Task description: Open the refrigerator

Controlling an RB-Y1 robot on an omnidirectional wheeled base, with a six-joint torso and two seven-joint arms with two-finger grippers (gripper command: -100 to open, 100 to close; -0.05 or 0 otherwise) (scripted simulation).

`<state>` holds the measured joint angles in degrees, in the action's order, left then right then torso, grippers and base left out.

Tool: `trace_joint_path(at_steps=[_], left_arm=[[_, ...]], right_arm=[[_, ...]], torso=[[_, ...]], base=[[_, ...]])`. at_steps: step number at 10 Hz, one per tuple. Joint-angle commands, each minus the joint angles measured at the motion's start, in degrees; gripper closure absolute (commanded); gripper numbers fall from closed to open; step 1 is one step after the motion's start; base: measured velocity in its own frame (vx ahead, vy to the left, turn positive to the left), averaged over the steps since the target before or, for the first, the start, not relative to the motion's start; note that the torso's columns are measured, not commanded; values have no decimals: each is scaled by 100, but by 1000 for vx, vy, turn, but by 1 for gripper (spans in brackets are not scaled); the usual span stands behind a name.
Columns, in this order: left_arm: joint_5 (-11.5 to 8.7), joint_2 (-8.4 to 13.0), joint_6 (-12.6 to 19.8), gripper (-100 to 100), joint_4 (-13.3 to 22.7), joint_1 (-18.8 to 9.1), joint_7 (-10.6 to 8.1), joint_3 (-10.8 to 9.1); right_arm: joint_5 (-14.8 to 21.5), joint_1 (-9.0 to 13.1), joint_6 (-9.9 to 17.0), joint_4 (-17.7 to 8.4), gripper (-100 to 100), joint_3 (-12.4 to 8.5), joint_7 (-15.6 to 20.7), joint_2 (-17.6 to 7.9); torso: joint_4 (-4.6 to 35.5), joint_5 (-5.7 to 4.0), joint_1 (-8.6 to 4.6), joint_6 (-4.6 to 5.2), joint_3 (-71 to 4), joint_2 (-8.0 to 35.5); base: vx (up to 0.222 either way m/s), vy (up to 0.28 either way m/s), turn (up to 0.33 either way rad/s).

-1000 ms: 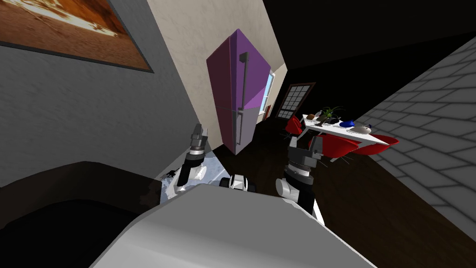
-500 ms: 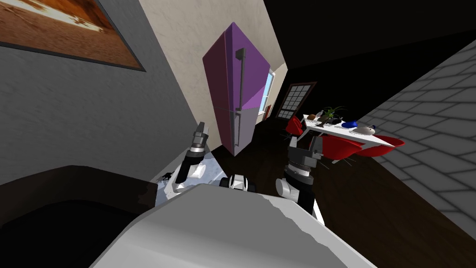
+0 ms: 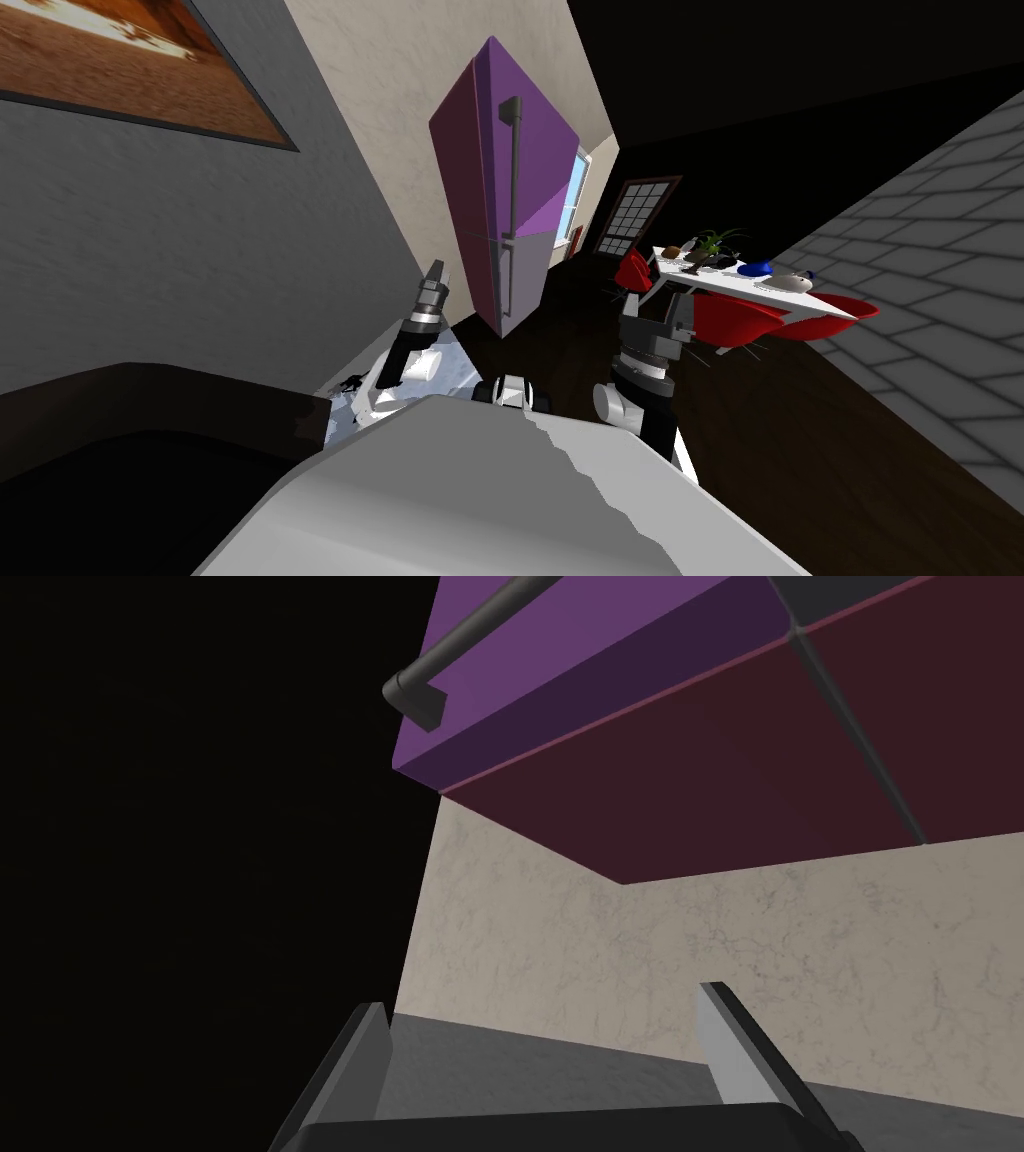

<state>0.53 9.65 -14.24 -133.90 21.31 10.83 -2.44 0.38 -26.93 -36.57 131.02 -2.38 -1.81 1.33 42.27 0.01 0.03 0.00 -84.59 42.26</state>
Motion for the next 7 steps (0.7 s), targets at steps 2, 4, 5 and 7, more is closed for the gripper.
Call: trace_joint_path(at_steps=[2,4,5,7], left_arm=[[50,20,530,-100,-109,-131,77,-56],[76,17,806,-100,-161,-188,115,-79],[102,10,979,-100,-211,-246,154,-102],[128,-1,1265,-100,-257,-304,193,-126]], right_arm=[[0,0,0,0,0,0,0,0],[0,0,0,0,0,0,0,0],[0,0,0,0,0,0,0,0],[0,0,0,0,0,0,0,0]], torso=[[2,1,2,0,4,6],[-2,-4,-15,0,-5,-9],[0,-2,-6,0,0,0],[3,1,4,0,6,9]], base=[[61,-43,5],[91,-75,9],[85,-70,4],[69,-52,5]])
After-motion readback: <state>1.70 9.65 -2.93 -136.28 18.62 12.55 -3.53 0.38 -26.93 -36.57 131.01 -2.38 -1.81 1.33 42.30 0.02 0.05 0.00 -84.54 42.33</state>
